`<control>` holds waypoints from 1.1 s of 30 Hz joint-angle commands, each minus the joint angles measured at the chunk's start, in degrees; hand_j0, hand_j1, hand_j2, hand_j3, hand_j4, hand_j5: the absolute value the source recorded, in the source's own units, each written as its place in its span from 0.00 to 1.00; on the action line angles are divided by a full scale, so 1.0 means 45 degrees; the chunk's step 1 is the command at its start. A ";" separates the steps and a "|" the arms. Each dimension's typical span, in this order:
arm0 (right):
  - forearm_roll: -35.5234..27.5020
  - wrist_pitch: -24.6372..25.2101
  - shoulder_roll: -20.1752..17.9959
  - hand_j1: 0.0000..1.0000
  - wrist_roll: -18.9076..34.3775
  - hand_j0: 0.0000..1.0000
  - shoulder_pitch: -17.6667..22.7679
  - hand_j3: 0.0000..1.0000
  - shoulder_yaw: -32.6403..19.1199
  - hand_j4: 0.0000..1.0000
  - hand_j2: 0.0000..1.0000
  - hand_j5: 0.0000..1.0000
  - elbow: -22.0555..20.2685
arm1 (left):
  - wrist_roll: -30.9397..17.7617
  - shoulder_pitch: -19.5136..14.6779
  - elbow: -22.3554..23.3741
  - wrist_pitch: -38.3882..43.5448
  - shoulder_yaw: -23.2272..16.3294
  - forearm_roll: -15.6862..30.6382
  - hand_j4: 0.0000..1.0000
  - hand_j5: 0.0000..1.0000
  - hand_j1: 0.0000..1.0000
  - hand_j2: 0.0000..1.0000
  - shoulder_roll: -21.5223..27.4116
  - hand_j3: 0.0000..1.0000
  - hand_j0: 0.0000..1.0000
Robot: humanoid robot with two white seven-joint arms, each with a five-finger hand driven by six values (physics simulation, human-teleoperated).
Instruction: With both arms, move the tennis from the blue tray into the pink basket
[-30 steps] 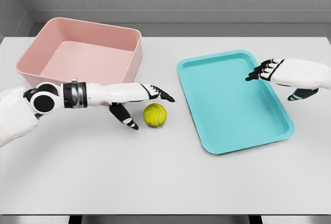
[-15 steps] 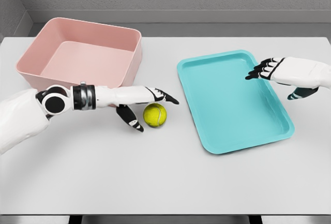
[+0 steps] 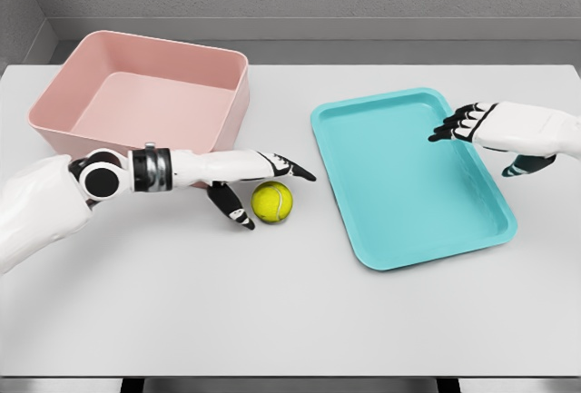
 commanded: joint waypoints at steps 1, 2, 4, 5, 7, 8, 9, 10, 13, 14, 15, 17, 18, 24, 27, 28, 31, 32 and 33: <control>-0.0071 0.0026 -0.0038 1.00 -0.0004 1.00 0.0000 1.00 -0.0009 1.00 1.00 1.00 0.0010 | -0.0003 0.0000 0.0098 0.0021 -0.0033 0.0094 1.00 1.00 1.00 1.00 -0.0074 1.00 1.00; -0.0071 0.0026 -0.0058 1.00 -0.0024 1.00 0.0000 1.00 -0.0009 1.00 1.00 1.00 0.0010 | -0.0003 0.0000 0.0117 0.0021 -0.0033 0.0094 1.00 1.00 1.00 1.00 -0.0074 1.00 1.00; -0.0071 0.0026 -0.0058 1.00 -0.0024 1.00 -0.0020 1.00 -0.0009 1.00 1.00 1.00 0.0010 | -0.0003 0.0000 0.0117 0.0021 -0.0053 0.0094 1.00 1.00 1.00 1.00 -0.0074 1.00 1.00; -0.0091 0.0026 -0.0058 1.00 -0.0024 1.00 -0.0020 1.00 -0.0009 1.00 1.00 1.00 0.0010 | -0.0003 0.0000 0.0117 0.0021 -0.0053 0.0094 1.00 1.00 1.00 1.00 -0.0074 1.00 1.00; -0.0091 0.0026 -0.0038 1.00 -0.0024 1.00 0.0000 1.00 -0.0009 1.00 1.00 1.00 0.0010 | -0.0003 0.0000 0.0098 0.0021 -0.0053 0.0094 1.00 1.00 1.00 1.00 -0.0074 1.00 1.00; -0.0091 0.0026 -0.0038 1.00 -0.0024 1.00 0.0020 1.00 -0.0009 1.00 1.00 1.00 0.0010 | -0.0003 0.0000 0.0098 0.0021 -0.0053 0.0094 1.00 1.00 1.00 1.00 -0.0074 1.00 1.00; -0.0091 0.0026 -0.0019 1.00 -0.0024 1.00 0.0020 1.00 0.0011 1.00 1.00 1.00 0.0010 | -0.0003 0.0000 0.0098 0.0021 -0.0130 0.0094 1.00 1.00 1.00 1.00 -0.0093 1.00 1.00; -0.0091 0.0026 -0.0018 1.00 -0.0024 1.00 0.0020 1.00 0.0011 1.00 1.00 1.00 0.0010 | -0.0003 0.0000 0.0098 0.0021 -0.0150 0.0094 1.00 1.00 1.00 1.00 -0.0171 1.00 1.00; -0.0091 0.0026 -0.0018 1.00 -0.0043 1.00 0.0020 1.00 0.0011 1.00 1.00 1.00 0.0010 | -0.0003 -0.0020 0.0098 0.0021 -0.0150 0.0094 1.00 1.00 1.00 1.00 -0.0250 1.00 1.00; -0.0091 0.0026 -0.0018 1.00 -0.0043 1.00 0.0039 1.00 0.0011 1.00 1.00 1.00 0.0010 | -0.0003 0.0000 0.0098 0.0021 -0.0150 0.0094 1.00 1.00 1.00 1.00 -0.0269 1.00 1.00; -0.0091 0.0026 -0.0018 1.00 -0.0043 1.00 0.0039 1.00 0.0011 1.00 1.00 1.00 0.0009 | -0.0003 0.0000 0.0098 0.0021 -0.0170 0.0094 1.00 1.00 1.00 1.00 -0.0269 1.00 1.00; -0.0091 0.0026 -0.0018 1.00 -0.0043 1.00 0.0020 1.00 0.0011 1.00 1.00 1.00 0.0010 | -0.0003 -0.0020 0.0098 0.0021 -0.0228 0.0094 1.00 1.00 1.00 1.00 -0.0269 1.00 1.00; -0.0091 0.0026 0.0001 1.00 -0.0043 1.00 0.0020 1.00 0.0011 1.00 1.00 1.00 0.0010 | -0.0003 -0.0020 0.0098 0.0021 -0.0228 0.0094 0.98 0.98 0.98 0.98 -0.0269 0.98 0.98; -0.0091 0.0026 0.0001 1.00 -0.0043 1.00 0.0039 1.00 0.0030 1.00 1.00 1.00 -0.0010 | -0.0003 0.0000 0.0098 0.0021 -0.0228 0.0094 0.87 0.87 0.87 0.87 -0.0230 0.87 0.87; -0.0091 0.0026 0.0001 1.00 -0.0043 1.00 0.0039 1.00 0.0050 1.00 1.00 1.00 -0.0010 | -0.0003 0.0000 0.0098 0.0021 -0.0228 0.0094 0.87 0.87 0.87 0.87 -0.0191 0.87 0.87; -0.0091 0.0026 0.0001 1.00 -0.0043 1.00 0.0039 1.00 0.0050 1.00 1.00 1.00 0.0009 | -0.0003 0.0000 0.0098 0.0021 -0.0228 0.0094 0.87 0.87 0.87 0.87 -0.0172 0.87 0.87; -0.0091 0.0026 0.0177 1.00 -0.0043 1.00 0.0039 1.00 0.0069 1.00 1.00 1.00 0.0029 | -0.0003 0.0020 0.0117 0.0021 -0.0228 0.0094 0.87 0.87 0.87 0.87 -0.0152 0.87 0.87; -0.0091 0.0026 0.0177 1.00 -0.0043 1.00 0.0039 1.00 0.0069 1.00 1.00 1.00 0.0029 | -0.0003 0.0020 0.0098 0.0021 -0.0228 0.0094 0.85 0.85 0.85 0.85 -0.0152 0.85 0.85; -0.0091 0.0026 0.0177 1.00 -0.0043 1.00 0.0020 1.00 0.0069 1.00 1.00 1.00 0.0029 | -0.0003 0.0020 0.0098 0.0021 -0.0248 0.0094 0.82 0.82 0.82 0.82 -0.0152 0.82 0.82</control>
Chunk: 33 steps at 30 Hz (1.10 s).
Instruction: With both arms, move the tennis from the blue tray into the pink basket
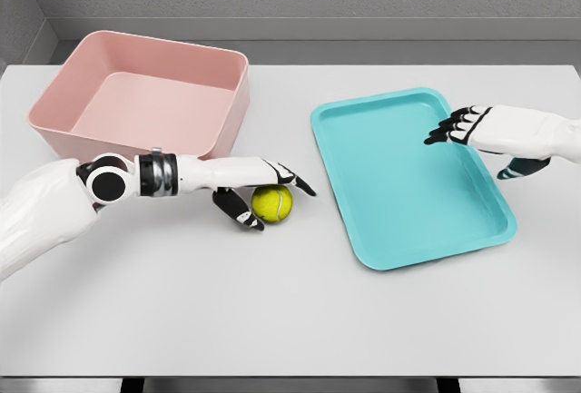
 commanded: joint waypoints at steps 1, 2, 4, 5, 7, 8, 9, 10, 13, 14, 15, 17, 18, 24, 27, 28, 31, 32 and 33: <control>-0.0067 0.0026 0.0022 1.00 -0.0005 1.00 0.0000 1.00 -0.0004 1.00 1.00 1.00 0.0021 | 0.0004 0.0000 0.0004 0.0021 0.0003 0.0096 0.81 0.81 0.81 0.81 0.0008 0.81 0.81; -0.0067 0.0026 0.0022 1.00 -0.0005 1.00 0.0000 1.00 -0.0004 1.00 1.00 1.00 0.0021 | 0.0004 0.0000 0.0004 0.0021 0.0003 0.0096 0.80 0.80 0.80 0.80 0.0008 0.80 0.80; -0.0067 0.0026 0.0041 1.00 -0.0005 1.00 0.0000 1.00 -0.0004 1.00 1.00 1.00 0.0060 | -0.0016 0.0000 -0.0015 0.0021 0.0003 0.0116 0.76 0.76 0.76 0.76 0.0008 0.76 0.76; -0.0067 0.0026 0.0041 1.00 0.0014 1.00 0.0000 1.00 0.0016 1.00 1.00 1.00 0.0040 | -0.0016 0.0019 0.0004 0.0021 0.0003 0.0116 0.75 0.75 0.75 0.75 0.0008 0.75 0.75; -0.0067 0.0026 0.0100 1.00 0.0014 1.00 0.0000 1.00 0.0016 1.00 1.00 1.00 0.0060 | -0.0035 0.0019 0.0004 0.0021 -0.0036 0.0116 0.72 0.72 0.72 0.72 0.0008 0.72 0.72; -0.0067 0.0026 0.0100 1.00 0.0014 1.00 0.0000 1.00 0.0016 1.00 1.00 1.00 0.0060 | -0.0035 0.0000 0.0004 0.0021 -0.0192 0.0116 0.70 0.70 0.70 0.70 0.0008 0.70 0.70; -0.0067 0.0026 0.0100 1.00 0.0014 1.00 0.0000 1.00 0.0016 1.00 1.00 1.00 0.0060 | -0.0035 0.0000 0.0004 0.0021 -0.0192 0.0116 0.69 0.69 0.69 0.69 0.0008 0.69 0.69; -0.0067 0.0026 0.0100 1.00 0.0014 1.00 0.0019 1.00 0.0016 1.00 1.00 1.00 0.0060 | -0.0035 0.0000 0.0004 0.0021 -0.0192 0.0116 0.68 0.68 0.68 0.68 0.0008 0.68 0.68; -0.0067 0.0026 0.0100 1.00 0.0014 1.00 -0.0039 1.00 -0.0004 1.00 1.00 1.00 0.0040 | -0.0035 0.0000 -0.0015 0.0021 -0.0192 0.0116 0.60 0.60 0.60 0.60 0.0027 0.60 0.60; -0.0067 0.0026 0.0100 1.00 0.0014 1.00 -0.0059 1.00 -0.0004 1.00 1.00 1.00 0.0021 | -0.0035 0.0000 -0.0015 0.0021 -0.0192 0.0116 0.57 0.57 0.57 0.57 0.0027 0.57 0.57; -0.0067 0.0026 0.0120 1.00 0.0014 1.00 -0.0039 1.00 -0.0004 1.00 1.00 1.00 0.0021 | -0.0035 0.0000 -0.0015 0.0021 -0.0192 0.0116 0.56 0.56 0.56 0.56 0.0027 0.56 0.56; -0.0067 0.0026 0.0178 1.00 0.0014 1.00 -0.0039 1.00 -0.0004 1.00 1.00 1.00 0.0021 | -0.0035 0.0000 -0.0015 0.0021 -0.0192 0.0116 0.54 0.54 0.54 0.54 0.0027 0.54 0.54; -0.0067 0.0026 0.0178 1.00 0.0014 1.00 -0.0039 1.00 -0.0004 1.00 1.00 1.00 0.0021 | -0.0035 0.0000 -0.0015 0.0021 -0.0192 0.0116 0.54 0.54 0.54 0.54 0.0027 0.54 0.54; -0.0047 0.0026 0.0198 1.00 0.0014 1.00 -0.0039 1.00 0.0016 1.00 1.00 1.00 0.0060 | 0.0023 -0.0020 -0.0015 0.0021 -0.0134 0.0116 0.54 0.54 0.54 0.54 0.0047 0.54 0.54; -0.0047 0.0026 0.0276 1.00 0.0014 1.00 -0.0039 1.00 0.0035 1.00 1.00 1.00 0.0040 | 0.0043 -0.0059 -0.0093 0.0021 0.0023 0.0116 0.54 0.54 0.54 0.54 0.0027 0.54 0.54; -0.0047 0.0026 0.0276 1.00 0.0014 1.00 -0.0059 1.00 0.0016 1.00 1.00 1.00 0.0040 | 0.0043 -0.0059 -0.0113 0.0021 0.0062 0.0154 0.54 0.54 0.54 0.54 0.0047 0.54 0.54; -0.0047 0.0026 0.0276 1.00 0.0014 1.00 -0.0059 1.00 0.0035 1.00 1.00 1.00 0.0040 | 0.0062 -0.0176 -0.0230 0.0021 0.0062 0.0155 0.54 0.54 0.54 0.54 0.0047 0.54 0.54; -0.0047 0.0026 0.0295 1.00 0.0014 1.00 -0.0059 1.00 0.0035 1.00 1.00 1.00 0.0021 | 0.0062 -0.0176 -0.0269 0.0021 0.0062 0.0155 0.54 0.54 0.54 0.54 0.0066 0.54 0.54; -0.0047 0.0026 0.0295 1.00 0.0014 1.00 -0.0059 1.00 0.0035 1.00 1.00 1.00 0.0040 | 0.0062 -0.0195 -0.0406 0.0021 0.0081 0.0174 0.54 0.54 0.54 0.54 0.0105 0.54 0.54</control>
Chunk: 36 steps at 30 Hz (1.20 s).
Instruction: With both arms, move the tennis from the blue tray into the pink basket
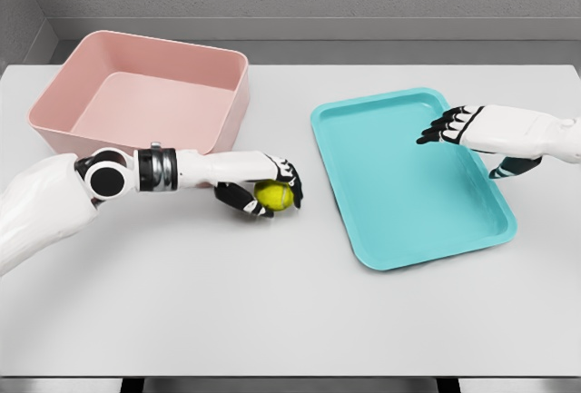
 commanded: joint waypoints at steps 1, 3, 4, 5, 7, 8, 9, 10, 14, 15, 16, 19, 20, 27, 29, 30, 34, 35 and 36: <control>-0.0068 0.0027 0.0004 1.00 0.0008 1.00 0.0000 1.00 -0.0006 1.00 1.00 1.00 0.0000 | 0.0014 0.0000 -0.0294 0.0025 0.0045 0.0122 0.54 0.54 0.54 0.54 0.0108 0.54 0.54; -0.0068 0.0027 0.0004 1.00 0.0008 1.00 -0.0020 1.00 -0.0006 1.00 1.00 1.00 0.0000 | 0.0014 -0.0039 -0.0470 0.0025 0.0201 0.0122 0.54 0.54 0.54 0.54 0.0225 0.54 0.54; -0.0068 0.0027 0.0004 1.00 0.0008 1.00 -0.0020 1.00 -0.0006 1.00 1.00 1.00 0.0000 | 0.0014 -0.0039 -0.0607 0.0025 0.0240 0.0122 0.54 0.54 0.54 0.54 0.0343 0.54 0.54; -0.0049 0.0027 0.0004 1.00 0.0008 1.00 -0.0020 1.00 -0.0006 1.00 1.00 1.00 0.0000 | 0.0014 -0.0078 -0.0626 0.0025 0.0240 0.0122 0.54 0.54 0.54 0.54 0.0382 0.54 0.54; -0.0049 0.0027 -0.0015 1.00 0.0008 1.00 -0.0020 1.00 -0.0006 1.00 1.00 1.00 0.0000 | 0.0014 -0.0137 -0.0821 0.0025 0.0416 0.0141 0.54 0.54 0.54 0.54 0.0558 0.54 0.54; -0.0068 0.0027 0.0004 1.00 0.0008 1.00 -0.0020 1.00 -0.0006 1.00 1.00 1.00 0.0000 | 0.0014 -0.0156 -0.0939 0.0025 0.0435 0.0141 0.54 0.54 0.54 0.54 0.0636 0.54 0.54; -0.0049 0.0027 -0.0016 1.00 0.0008 1.00 -0.0020 1.00 -0.0025 1.00 1.00 1.00 0.0000 | 0.0014 -0.0176 -0.0978 0.0025 0.0435 0.0141 0.53 0.53 0.53 0.53 0.0655 0.53 0.53; -0.0068 0.0027 -0.0016 1.00 0.0008 1.00 -0.0020 1.00 -0.0025 1.00 1.00 1.00 0.0000 | 0.0014 -0.0234 -0.0997 0.0025 0.0455 0.0141 0.51 0.51 0.51 0.51 0.0694 0.51 0.51; -0.0068 0.0027 -0.0016 1.00 0.0008 1.00 -0.0020 1.00 -0.0006 1.00 1.00 1.00 0.0000 | 0.0014 -0.0293 -0.1193 0.0025 0.0709 0.0141 0.51 0.51 0.51 0.51 0.0870 0.51 0.51; -0.0068 0.0027 -0.0035 1.00 0.0008 1.00 0.0000 1.00 -0.0006 1.00 1.00 1.00 0.0000 | 0.0014 -0.0293 -0.1251 0.0025 0.0767 0.0161 0.51 0.51 0.51 0.51 0.0890 0.51 0.51; -0.0068 0.0027 -0.0035 1.00 0.0008 1.00 0.0000 1.00 -0.0006 1.00 1.00 1.00 0.0000 | 0.0014 -0.0293 -0.1310 0.0025 0.0943 0.0161 0.51 0.51 0.51 0.51 0.0929 0.51 0.51; -0.0049 0.0027 -0.0055 1.00 0.0008 1.00 0.0019 1.00 -0.0006 1.00 1.00 1.00 0.0000 | 0.0014 -0.0313 -0.1408 0.0025 0.1021 0.0161 0.51 0.51 0.51 0.51 0.0968 0.51 0.51; -0.0049 0.0027 -0.0035 1.00 0.0008 1.00 0.0020 1.00 -0.0006 1.00 1.00 1.00 0.0000 | 0.0014 -0.0313 -0.1446 0.0025 0.1158 0.0160 0.51 0.51 0.51 0.51 0.1026 0.51 0.51; -0.0029 0.0027 -0.0055 1.00 0.0008 1.00 0.0059 1.00 0.0014 1.00 1.00 1.00 -0.0019 | 0.0014 -0.0430 -0.1486 0.0025 0.1705 0.0161 0.51 0.51 0.51 0.51 0.1261 0.51 0.51; -0.0029 0.0027 -0.0055 1.00 0.0008 1.00 0.0059 1.00 0.0014 1.00 1.00 1.00 -0.0019 | 0.0014 -0.0410 -0.1486 0.0025 0.1959 0.0141 0.51 0.51 0.51 0.51 0.1300 0.51 0.51; -0.0029 0.0027 -0.0055 1.00 0.0008 1.00 0.0059 1.00 0.0014 1.00 1.00 1.00 -0.0019 | 0.0014 -0.0430 -0.1486 0.0025 0.1998 0.0161 0.51 0.51 0.51 0.51 0.1456 0.51 0.51; -0.0010 0.0027 -0.0035 1.00 0.0008 1.00 0.0059 1.00 0.0014 1.00 1.00 1.00 -0.0019 | 0.0073 -0.0449 -0.1388 0.0025 0.2252 0.0161 0.51 0.51 0.51 0.51 0.1515 0.51 0.51; -0.0010 0.0027 -0.0035 1.00 0.0008 1.00 0.0059 1.00 0.0014 1.00 1.00 1.00 -0.0019 | 0.0073 -0.0469 -0.1368 0.0025 0.2252 0.0161 0.51 0.51 0.51 0.51 0.1593 0.51 0.51; -0.0010 0.0027 -0.0035 1.00 0.0008 1.00 0.0059 1.00 0.0014 1.00 1.00 1.00 -0.0019 | 0.0111 -0.0469 -0.1349 0.0025 0.2349 0.0141 0.51 0.51 0.51 0.51 0.1632 0.51 0.51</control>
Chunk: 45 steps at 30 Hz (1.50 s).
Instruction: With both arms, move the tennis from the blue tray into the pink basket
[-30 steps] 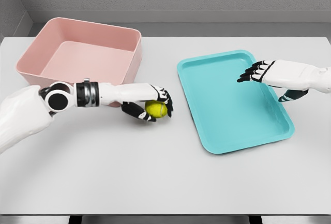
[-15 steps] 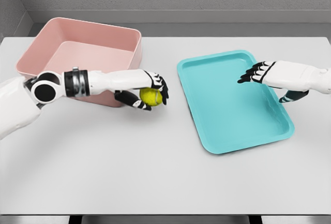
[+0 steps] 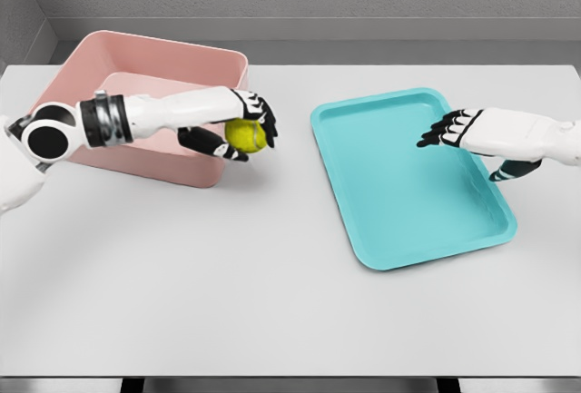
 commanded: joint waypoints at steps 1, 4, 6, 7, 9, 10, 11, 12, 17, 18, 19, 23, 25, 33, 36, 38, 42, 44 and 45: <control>-0.0066 0.0026 -0.0013 1.00 -0.0006 1.00 0.0000 1.00 -0.0008 1.00 1.00 1.00 -0.0002 | 0.0077 0.0000 0.0039 0.0029 0.0212 0.0093 0.51 0.51 0.51 0.51 0.0170 0.51 0.51; -0.0027 0.0026 0.0006 1.00 -0.0005 1.00 0.0020 1.00 0.0031 1.00 1.00 1.00 0.0017 | 0.0116 -0.0020 0.0098 0.0029 0.0251 0.0074 0.51 0.51 0.51 0.51 0.0210 0.51 0.51; -0.0007 0.0026 0.0026 1.00 0.0014 1.00 0.0020 1.00 0.0031 1.00 1.00 1.00 0.0017 | 0.0370 0.0000 0.0312 0.0029 0.0348 0.0074 0.51 0.51 0.51 0.51 0.0268 0.51 0.51; -0.0007 0.0026 0.0026 1.00 0.0014 1.00 0.0020 1.00 0.0051 1.00 1.00 1.00 0.0017 | 0.0370 0.0000 0.0410 0.0029 0.0466 0.0074 0.51 0.51 0.51 0.51 0.0327 0.51 0.51; 0.0012 0.0026 0.0084 1.00 0.0014 1.00 0.0020 1.00 0.0051 1.00 1.00 1.00 0.0037 | 0.0389 -0.0020 0.0664 0.0029 0.0505 0.0074 0.51 0.51 0.51 0.51 0.0405 0.51 0.51; 0.0012 0.0026 0.0084 1.00 0.0014 1.00 0.0020 1.00 0.0051 1.00 1.00 1.00 0.0037 | 0.0409 -0.0020 0.0820 0.0029 0.0505 0.0074 0.51 0.51 0.51 0.51 0.0405 0.51 0.51; 0.0012 0.0026 0.0084 1.00 0.0014 1.00 0.0020 1.00 0.0051 1.00 1.00 1.00 0.0037 | 0.0409 -0.0020 0.0898 0.0029 0.0505 0.0074 0.51 0.51 0.51 0.51 0.0405 0.51 0.51; 0.0012 0.0026 0.0084 1.00 0.0014 1.00 0.0020 1.00 0.0051 1.00 1.00 1.00 0.0037 | 0.0409 -0.0058 0.1015 0.0029 0.0505 0.0074 0.51 0.51 0.51 0.51 0.0405 0.51 0.51; 0.0012 0.0026 0.0084 1.00 0.0014 1.00 0.0039 1.00 0.0051 1.00 1.00 1.00 0.0037 | 0.0409 -0.0156 0.2128 0.0029 0.0525 0.0054 0.51 0.51 0.51 0.51 0.0385 0.51 0.51; 0.0012 0.0026 0.0084 1.00 0.0014 1.00 0.0020 1.00 0.0051 1.00 1.00 1.00 0.0037 | 0.0409 -0.0137 0.2324 0.0029 0.0739 0.0054 0.51 0.51 0.51 0.51 0.0366 0.51 0.51; 0.0012 0.0026 0.0084 1.00 0.0014 1.00 0.0020 1.00 0.0051 1.00 1.00 1.00 0.0037 | 0.0409 -0.0137 0.2460 0.0029 0.0759 0.0054 0.51 0.51 0.51 0.51 0.0366 0.51 0.51; 0.0012 0.0026 0.0104 1.00 0.0053 1.00 0.0039 1.00 0.0051 1.00 1.00 1.00 0.0037 | 0.0409 -0.0215 0.3203 0.0029 0.0778 0.0015 0.51 0.51 0.51 0.51 0.0229 0.51 0.51; 0.0012 0.0026 0.0104 1.00 0.0053 1.00 0.0020 1.00 0.0051 1.00 1.00 1.00 0.0037 | 0.0409 -0.0215 0.3398 0.0029 0.0778 -0.0004 0.51 0.51 0.51 0.51 0.0190 0.51 0.51; 0.0012 0.0026 0.0084 1.00 0.0073 1.00 0.0020 1.00 0.0051 1.00 1.00 1.00 0.0037 | 0.0409 -0.0293 0.4882 0.0029 0.0915 -0.0043 0.51 0.51 0.51 0.51 -0.0415 0.51 0.51; 0.0012 0.0026 0.0084 1.00 0.0073 1.00 0.0020 1.00 0.0051 1.00 1.00 1.00 0.0017 | 0.0409 -0.0293 0.5409 0.0029 0.1540 -0.0765 0.51 0.51 0.51 0.51 -0.0727 0.51 0.51; 0.0012 0.0026 0.0104 1.00 0.0073 1.00 0.0020 1.00 0.0051 1.00 1.00 1.00 0.0017 | 0.0409 -0.0293 0.5664 0.0029 0.1560 -0.0883 0.53 0.53 0.53 0.53 -0.0806 0.53 0.53; 0.0012 0.0026 0.0065 1.00 0.0073 1.00 0.0020 1.00 0.0051 1.00 1.00 1.00 0.0017 | 0.0799 -0.0410 0.5976 0.0029 0.1560 -0.0942 1.00 1.00 1.00 1.00 -0.0845 1.00 1.00; 0.0012 0.0026 0.0065 1.00 0.0073 1.00 0.0020 1.00 0.0051 1.00 1.00 1.00 -0.0022 | 0.0799 -0.0430 0.5976 0.0029 0.1696 -0.0922 1.00 1.00 1.00 1.00 -0.0826 1.00 1.00; 0.0012 0.0026 0.0065 1.00 0.0053 1.00 0.0020 1.00 0.0031 1.00 1.00 1.00 -0.0022 | 0.0799 -0.0410 0.5957 0.0029 0.1814 -0.0922 1.00 1.00 1.00 1.00 -0.0806 1.00 1.00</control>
